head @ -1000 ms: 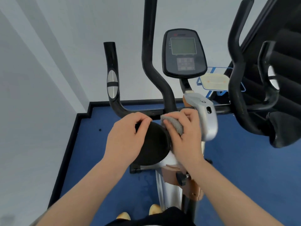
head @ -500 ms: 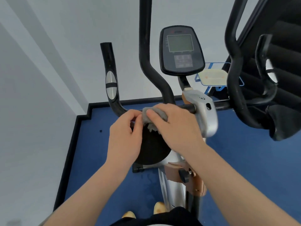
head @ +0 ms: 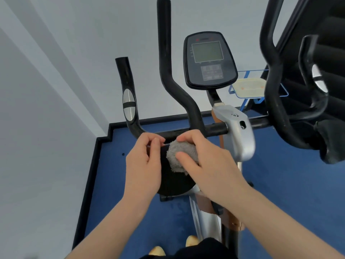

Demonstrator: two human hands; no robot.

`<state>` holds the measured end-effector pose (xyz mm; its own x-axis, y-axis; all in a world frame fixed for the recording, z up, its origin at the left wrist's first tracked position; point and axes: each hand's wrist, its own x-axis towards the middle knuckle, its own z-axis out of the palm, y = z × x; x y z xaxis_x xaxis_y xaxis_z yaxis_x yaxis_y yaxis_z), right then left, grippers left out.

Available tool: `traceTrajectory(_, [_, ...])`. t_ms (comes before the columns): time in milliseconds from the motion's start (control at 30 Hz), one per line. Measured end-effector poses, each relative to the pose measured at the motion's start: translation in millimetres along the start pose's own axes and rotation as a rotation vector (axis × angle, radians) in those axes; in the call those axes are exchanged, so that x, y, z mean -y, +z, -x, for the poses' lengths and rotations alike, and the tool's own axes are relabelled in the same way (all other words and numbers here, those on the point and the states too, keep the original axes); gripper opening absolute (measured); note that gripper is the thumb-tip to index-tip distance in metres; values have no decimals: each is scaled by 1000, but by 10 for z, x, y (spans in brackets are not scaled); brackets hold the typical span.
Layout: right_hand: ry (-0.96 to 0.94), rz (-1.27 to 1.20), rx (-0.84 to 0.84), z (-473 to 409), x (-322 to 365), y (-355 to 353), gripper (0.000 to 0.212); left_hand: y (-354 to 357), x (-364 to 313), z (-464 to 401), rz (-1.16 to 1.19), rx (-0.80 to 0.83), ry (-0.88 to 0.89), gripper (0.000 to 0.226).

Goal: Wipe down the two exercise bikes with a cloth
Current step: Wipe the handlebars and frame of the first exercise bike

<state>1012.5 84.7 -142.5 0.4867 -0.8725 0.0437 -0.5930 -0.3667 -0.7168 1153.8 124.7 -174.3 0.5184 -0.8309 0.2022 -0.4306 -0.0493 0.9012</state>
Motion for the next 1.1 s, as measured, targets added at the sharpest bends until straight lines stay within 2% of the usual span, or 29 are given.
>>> traceTrajectory(167, [-29, 72, 11, -210, 141, 127, 20, 15, 2, 6, -51, -14, 22, 26])
traceTrajectory(300, [-105, 26, -89, 132, 17, 150, 31, 12, -18, 13, -71, -9, 41, 22])
traceTrajectory(433, [-42, 55, -191, -44, 87, 276, 26, -1, -1, -8, -54, 52, 42, 22])
traceTrajectory(567, [0, -134, -346, 251, 24, 443, 30, -34, 38, -41, -7, 149, 70, 22])
traceTrajectory(700, [51, -207, -523, 274, 31, 564, 31, -103, 87, -74, 16, 322, 73, 27])
traceTrajectory(867, [211, -475, -881, 372, 233, 1040, 33, -148, 160, -111, 47, 450, 127, 30])
traceTrajectory(933, [283, -589, -963, 428, 295, 1204, 35, -155, 176, -107, 71, 477, 147, 31])
traceTrajectory(1100, [290, -481, -1129, 294, 255, 1142, 29, -164, 214, -172, 120, 550, 219, 31])
